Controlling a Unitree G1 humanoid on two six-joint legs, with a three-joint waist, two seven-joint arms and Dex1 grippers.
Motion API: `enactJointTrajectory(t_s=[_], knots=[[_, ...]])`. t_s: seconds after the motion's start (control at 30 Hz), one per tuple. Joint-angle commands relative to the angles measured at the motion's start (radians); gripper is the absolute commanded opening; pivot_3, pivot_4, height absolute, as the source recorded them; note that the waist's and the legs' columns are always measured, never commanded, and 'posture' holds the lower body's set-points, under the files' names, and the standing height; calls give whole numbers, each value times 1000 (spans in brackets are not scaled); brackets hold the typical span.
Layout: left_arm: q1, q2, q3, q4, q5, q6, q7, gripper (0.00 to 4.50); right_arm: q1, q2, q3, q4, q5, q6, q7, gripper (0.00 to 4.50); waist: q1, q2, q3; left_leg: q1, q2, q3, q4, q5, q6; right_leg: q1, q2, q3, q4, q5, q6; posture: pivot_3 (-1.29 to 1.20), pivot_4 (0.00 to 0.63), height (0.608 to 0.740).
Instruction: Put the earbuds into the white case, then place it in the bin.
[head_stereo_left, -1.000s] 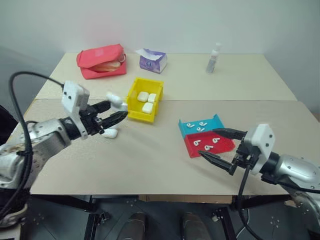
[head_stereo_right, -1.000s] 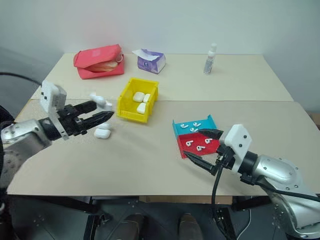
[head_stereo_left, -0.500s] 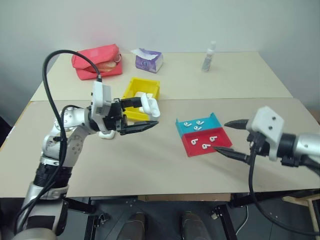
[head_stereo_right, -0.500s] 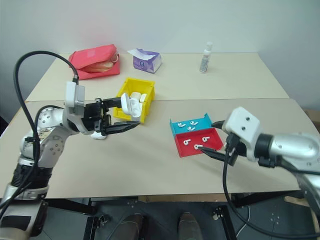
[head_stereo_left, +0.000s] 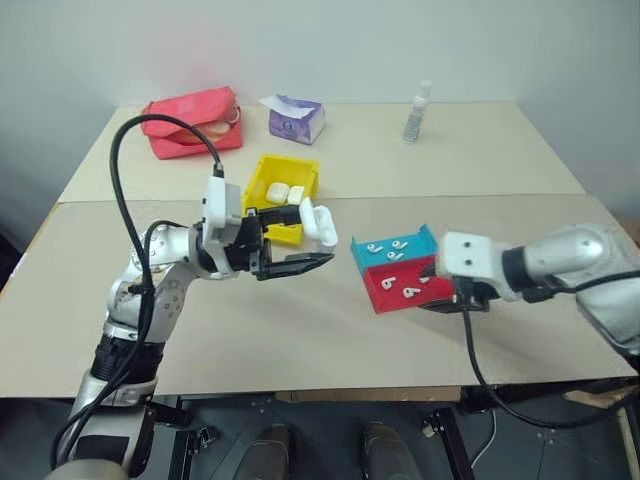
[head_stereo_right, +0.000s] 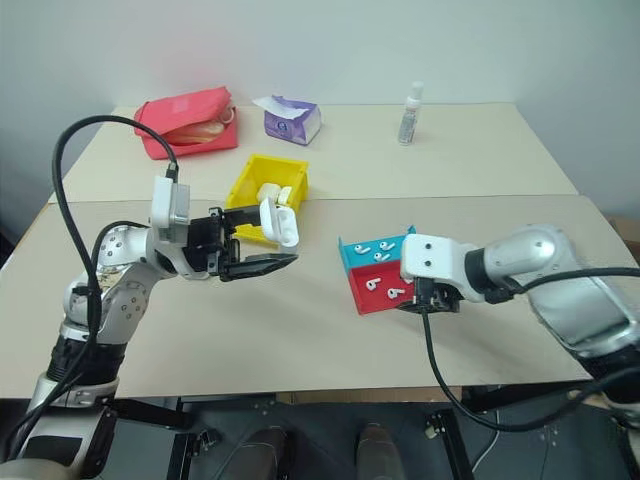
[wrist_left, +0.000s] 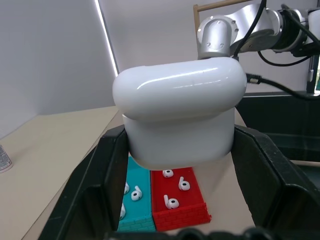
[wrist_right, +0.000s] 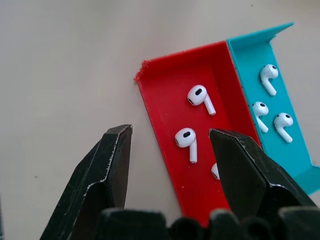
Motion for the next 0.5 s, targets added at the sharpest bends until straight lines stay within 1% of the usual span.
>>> enactJointTrajectory(t_s=[0.03,0.2,0.33,0.5], knots=[[4,-4,26,-41,1,-11,10,2834,-62,32,33,54,-83,-74,59,2937,2,0,0,0,0,0,0,0,0,0,0,0,0,0,0,0,150,740],[21,-8,34,-65,0,-4,21,2834,-152,130,99,220,-188,-129,107,2937,0,0,0,0,0,0,0,0,-1,0,0,0,0,0,0,0,150,740],[38,-6,41,-84,0,3,33,2834,-175,167,109,285,-218,-164,159,2937,4,0,0,0,0,0,0,0,-1,0,0,0,0,0,0,0,150,740],[53,-1,46,-103,-2,9,51,2834,-197,212,124,358,-268,-210,186,2937,3,0,0,-1,0,0,0,1,-2,-1,-1,0,0,0,0,0,150,740]])
